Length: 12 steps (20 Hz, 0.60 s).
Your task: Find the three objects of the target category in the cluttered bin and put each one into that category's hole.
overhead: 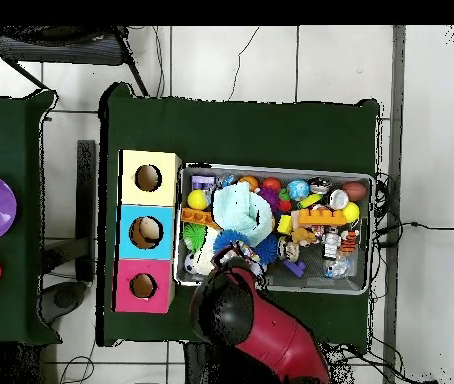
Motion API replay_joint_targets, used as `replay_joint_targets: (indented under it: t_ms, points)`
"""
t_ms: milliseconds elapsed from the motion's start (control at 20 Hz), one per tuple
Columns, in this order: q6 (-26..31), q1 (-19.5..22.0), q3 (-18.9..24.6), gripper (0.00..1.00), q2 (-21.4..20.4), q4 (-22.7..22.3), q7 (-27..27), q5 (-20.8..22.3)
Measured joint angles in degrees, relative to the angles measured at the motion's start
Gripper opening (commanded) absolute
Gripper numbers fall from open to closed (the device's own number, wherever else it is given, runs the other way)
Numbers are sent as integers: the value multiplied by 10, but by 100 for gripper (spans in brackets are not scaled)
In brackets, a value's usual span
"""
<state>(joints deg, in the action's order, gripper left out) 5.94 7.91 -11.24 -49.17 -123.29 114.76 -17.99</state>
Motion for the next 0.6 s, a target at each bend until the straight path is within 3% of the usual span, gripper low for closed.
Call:
replay_joint_targets:
  t_ms: [600]
  points:
    - [-4, -14, 3, 0, 11, -31, 0, -26]
